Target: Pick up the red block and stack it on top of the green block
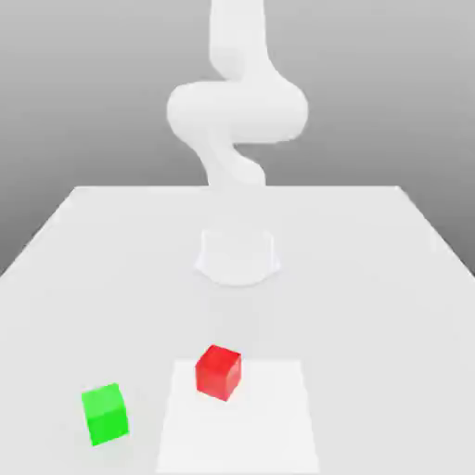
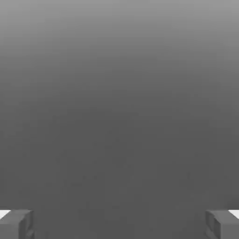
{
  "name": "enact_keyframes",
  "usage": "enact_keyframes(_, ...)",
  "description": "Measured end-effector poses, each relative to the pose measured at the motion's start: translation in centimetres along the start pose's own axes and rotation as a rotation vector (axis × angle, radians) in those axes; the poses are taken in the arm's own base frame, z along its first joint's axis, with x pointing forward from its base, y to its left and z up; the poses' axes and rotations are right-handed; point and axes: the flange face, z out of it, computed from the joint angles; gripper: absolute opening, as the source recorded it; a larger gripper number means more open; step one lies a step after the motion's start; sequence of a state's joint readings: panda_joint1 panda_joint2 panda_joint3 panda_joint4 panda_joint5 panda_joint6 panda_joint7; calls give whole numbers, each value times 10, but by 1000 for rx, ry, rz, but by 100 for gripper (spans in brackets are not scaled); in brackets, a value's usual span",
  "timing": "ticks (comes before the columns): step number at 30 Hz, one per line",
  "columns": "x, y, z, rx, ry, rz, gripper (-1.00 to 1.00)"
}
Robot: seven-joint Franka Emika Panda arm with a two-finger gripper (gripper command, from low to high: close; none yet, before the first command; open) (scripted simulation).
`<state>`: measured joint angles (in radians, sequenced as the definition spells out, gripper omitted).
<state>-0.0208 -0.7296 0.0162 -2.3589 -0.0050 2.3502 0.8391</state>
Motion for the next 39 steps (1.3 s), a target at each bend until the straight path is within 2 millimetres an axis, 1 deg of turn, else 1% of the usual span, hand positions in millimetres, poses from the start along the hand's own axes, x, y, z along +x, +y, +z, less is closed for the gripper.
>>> enact_keyframes(2,-10,12,52,-67,-40,35,0)
enact_keyframes(4,-22,28,100,-131,-79,70,0)
enact_keyframes(6,-37,49,145,-195,-118,107,0)
enact_keyframes(9,-64,87,204,-292,-177,165,0)
enact_keyframes(11,-86,117,239,-357,-218,206,0)
enact_keyframes(13,-111,150,270,-425,-261,250,0)
enact_keyframes(15,-141,187,296,-497,-308,299,0)
enact_keyframes(17,-176,226,318,-573,-358,351,0)
enact_keyframes(18,-187,239,326,-594,-371,366,0)
enact_keyframes(19,-195,247,334,-604,-377,373,0)
enact_keyframes(24,-218,273,367,-615,-384,380,0)
enact_keyframes(25,-222,277,372,-615,-384,380,-100)
enact_keyframes(32,-223,277,373,-614,-383,379,-100)
enact_keyframes(35,-212,266,358,-614,-383,381,-100)
enact_keyframes(39,-198,250,332,-615,-383,379,-100)
